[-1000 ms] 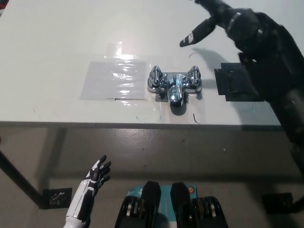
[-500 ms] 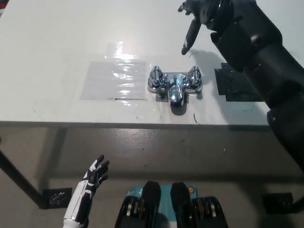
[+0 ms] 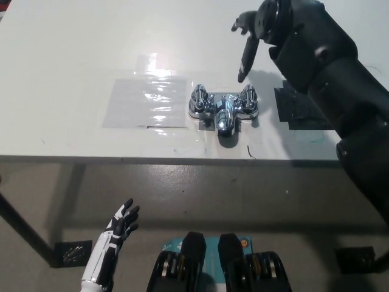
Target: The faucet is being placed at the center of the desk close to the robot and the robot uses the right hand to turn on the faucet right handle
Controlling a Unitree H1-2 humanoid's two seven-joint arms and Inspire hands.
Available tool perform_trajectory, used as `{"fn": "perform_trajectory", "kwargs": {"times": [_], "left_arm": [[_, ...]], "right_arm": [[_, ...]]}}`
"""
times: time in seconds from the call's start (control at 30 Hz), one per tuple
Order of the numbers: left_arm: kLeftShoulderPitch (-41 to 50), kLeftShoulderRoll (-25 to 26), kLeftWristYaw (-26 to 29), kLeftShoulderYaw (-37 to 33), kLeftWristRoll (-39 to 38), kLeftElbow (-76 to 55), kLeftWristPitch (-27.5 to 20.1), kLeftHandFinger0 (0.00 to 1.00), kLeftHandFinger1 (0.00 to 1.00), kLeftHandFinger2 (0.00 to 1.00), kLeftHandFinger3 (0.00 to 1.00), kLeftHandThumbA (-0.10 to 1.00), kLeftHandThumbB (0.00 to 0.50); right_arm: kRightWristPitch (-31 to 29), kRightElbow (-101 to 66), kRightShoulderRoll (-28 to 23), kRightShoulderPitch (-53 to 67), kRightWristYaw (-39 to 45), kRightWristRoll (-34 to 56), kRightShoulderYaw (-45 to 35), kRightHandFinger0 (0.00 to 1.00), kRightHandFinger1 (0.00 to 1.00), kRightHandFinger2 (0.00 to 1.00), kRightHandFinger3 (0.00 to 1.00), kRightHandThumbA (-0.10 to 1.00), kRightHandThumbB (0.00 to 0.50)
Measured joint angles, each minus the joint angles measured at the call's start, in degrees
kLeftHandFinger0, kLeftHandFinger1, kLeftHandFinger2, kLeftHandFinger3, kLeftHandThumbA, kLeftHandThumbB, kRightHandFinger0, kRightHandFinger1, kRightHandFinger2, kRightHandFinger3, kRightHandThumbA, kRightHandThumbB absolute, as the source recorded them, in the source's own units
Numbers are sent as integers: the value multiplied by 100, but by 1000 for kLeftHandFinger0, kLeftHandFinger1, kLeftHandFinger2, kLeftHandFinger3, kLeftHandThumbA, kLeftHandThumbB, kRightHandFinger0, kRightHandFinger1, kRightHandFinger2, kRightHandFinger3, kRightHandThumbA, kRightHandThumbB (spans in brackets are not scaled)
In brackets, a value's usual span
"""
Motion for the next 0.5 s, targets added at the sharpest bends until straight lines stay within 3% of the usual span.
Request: {"fn": "perform_trajectory", "kwargs": {"times": [0.3,0.4,0.5], "left_arm": [[-14,1,2,2,4,2,2,1000,1000,1000,1000,1000,125],[-31,1,2,3,12,2,2,1000,1000,1000,1000,1000,127],[-59,1,2,4,23,3,1,1000,1000,1000,1000,1000,109]], "right_arm": [[-3,299,1,14,-26,78,-314,1000,1000,1000,1000,920,365],[-1,298,1,19,-55,78,-353,1000,1000,1000,1000,921,416],[13,292,1,26,-71,78,-363,1000,1000,1000,1000,907,419]]}}
